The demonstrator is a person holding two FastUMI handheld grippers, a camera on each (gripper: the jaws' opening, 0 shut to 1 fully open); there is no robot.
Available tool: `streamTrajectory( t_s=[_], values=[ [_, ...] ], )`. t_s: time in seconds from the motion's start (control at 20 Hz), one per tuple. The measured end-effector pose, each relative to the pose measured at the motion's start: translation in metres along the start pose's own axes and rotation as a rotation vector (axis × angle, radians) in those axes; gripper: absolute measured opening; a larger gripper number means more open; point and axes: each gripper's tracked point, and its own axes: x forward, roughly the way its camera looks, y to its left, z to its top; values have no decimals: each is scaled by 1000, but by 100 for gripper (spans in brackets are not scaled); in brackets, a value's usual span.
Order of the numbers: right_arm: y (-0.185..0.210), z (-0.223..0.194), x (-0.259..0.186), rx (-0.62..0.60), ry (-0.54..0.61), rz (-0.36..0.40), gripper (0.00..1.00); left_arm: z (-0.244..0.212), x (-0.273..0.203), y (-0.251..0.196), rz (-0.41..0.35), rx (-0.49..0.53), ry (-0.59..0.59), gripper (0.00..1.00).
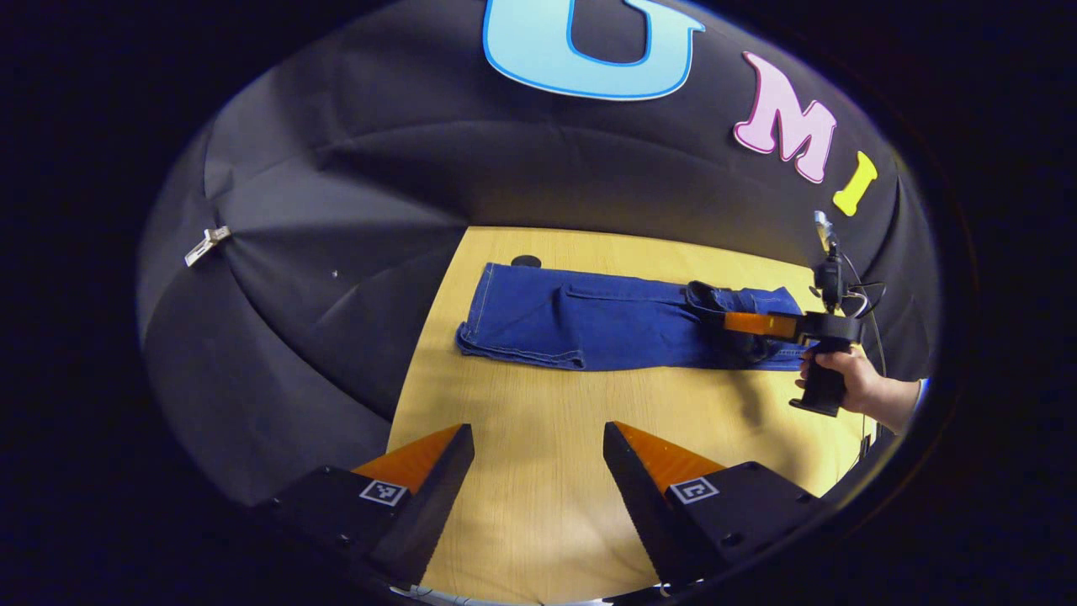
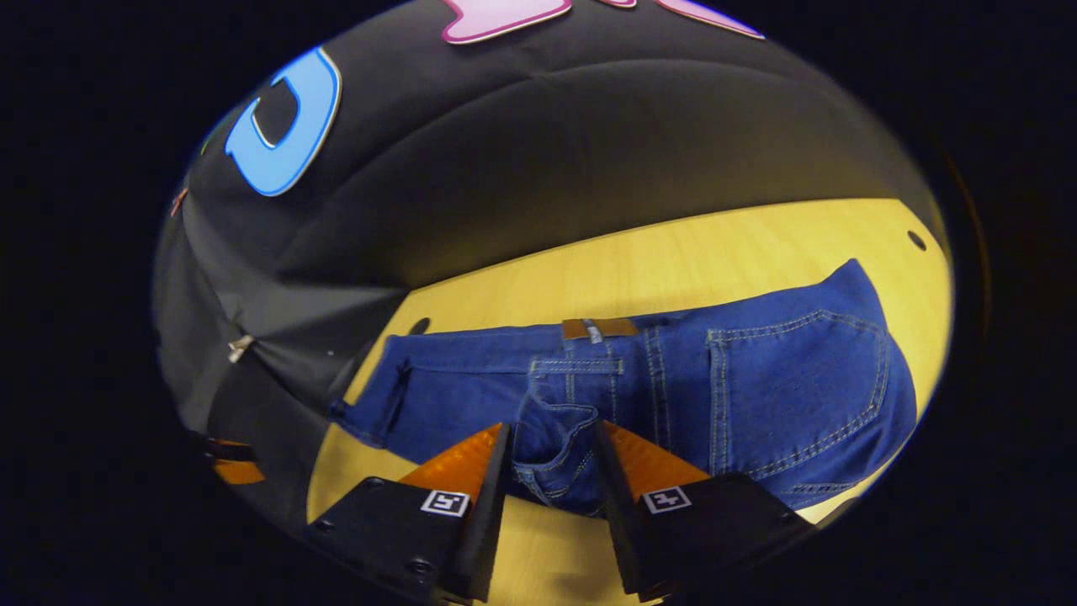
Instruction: Grasp the waist and the cuffs of the jeans and fold them to make the two legs overlap; first hold the waist and fold one-third of the jeans toward the cuffs, then hold the cuffs and fold the remaining one-third in the same direction to finish folding.
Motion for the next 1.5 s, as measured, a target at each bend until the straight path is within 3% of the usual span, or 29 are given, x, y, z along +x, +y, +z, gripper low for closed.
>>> streamTrajectory(
  t_s=[0.1,0.25,0.4,0.5,0.65,0.8,1.0,1.1,1.15,1.25,1.35,1.4,1.5],
  values=[
    [-3,0,-26,-53,25,89,60,-3,17,-6,-25,-75,71,98],
    [0,-7,-90,-110,24,159,61,10,42,-8,-55,-142,89,97],
    [-31,-5,-145,-57,22,135,60,26,66,16,8,-123,140,97],
    [-60,-4,-173,-16,18,96,61,42,83,29,31,-168,175,94],
    [-107,0,-207,23,-6,26,61,68,113,60,89,-223,210,97],
    [-141,4,-245,78,-24,-12,60,69,150,82,143,-192,303,97],
    [-182,-9,-257,87,6,-89,61,51,190,85,169,-151,421,93],
    [-194,-14,-262,85,27,-102,61,60,200,82,144,-123,419,97],
    [-196,-13,-260,86,34,-101,61,54,205,80,133,-113,454,93],
    [-194,-12,-256,98,43,-89,61,59,205,79,112,-83,451,95],
    [-187,-6,-248,115,44,-62,61,56,204,74,105,-106,447,94],
    [-184,-4,-245,114,46,-53,60,52,204,63,54,-148,465,94],
    [-179,-2,-243,98,54,-37,61,58,202,54,43,-156,433,54]
  ],
)
